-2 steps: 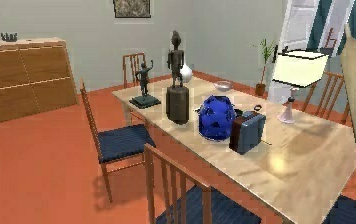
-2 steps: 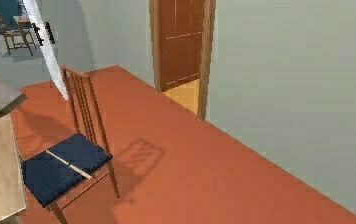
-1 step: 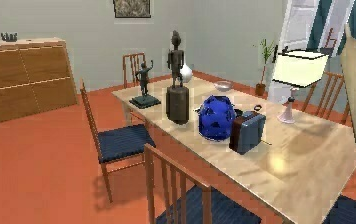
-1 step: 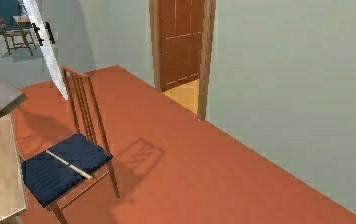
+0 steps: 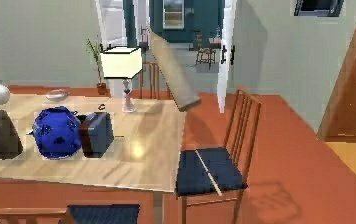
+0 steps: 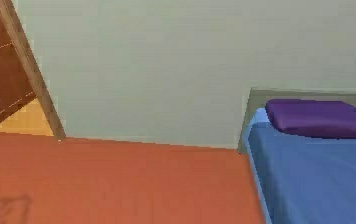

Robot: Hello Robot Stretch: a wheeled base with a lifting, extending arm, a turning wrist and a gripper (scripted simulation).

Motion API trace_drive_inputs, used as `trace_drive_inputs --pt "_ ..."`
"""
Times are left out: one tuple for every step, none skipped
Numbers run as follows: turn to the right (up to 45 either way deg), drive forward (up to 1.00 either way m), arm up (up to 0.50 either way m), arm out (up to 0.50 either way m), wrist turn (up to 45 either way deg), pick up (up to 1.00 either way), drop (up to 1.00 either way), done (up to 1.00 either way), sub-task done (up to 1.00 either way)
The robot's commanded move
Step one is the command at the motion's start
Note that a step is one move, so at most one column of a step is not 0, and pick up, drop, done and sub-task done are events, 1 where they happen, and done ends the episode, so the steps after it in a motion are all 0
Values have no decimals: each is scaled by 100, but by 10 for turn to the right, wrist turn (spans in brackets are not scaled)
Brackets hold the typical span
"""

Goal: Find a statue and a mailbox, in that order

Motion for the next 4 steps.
trace_drive_inputs --pt "450 0 0 0 0 0 0 0 0" --pt "150 0 0 0 0 0 0 0 0" --pt "0 100 0 0 0 0 0 0 0" --pt "120 0 0 0 0 0 0 0 0"
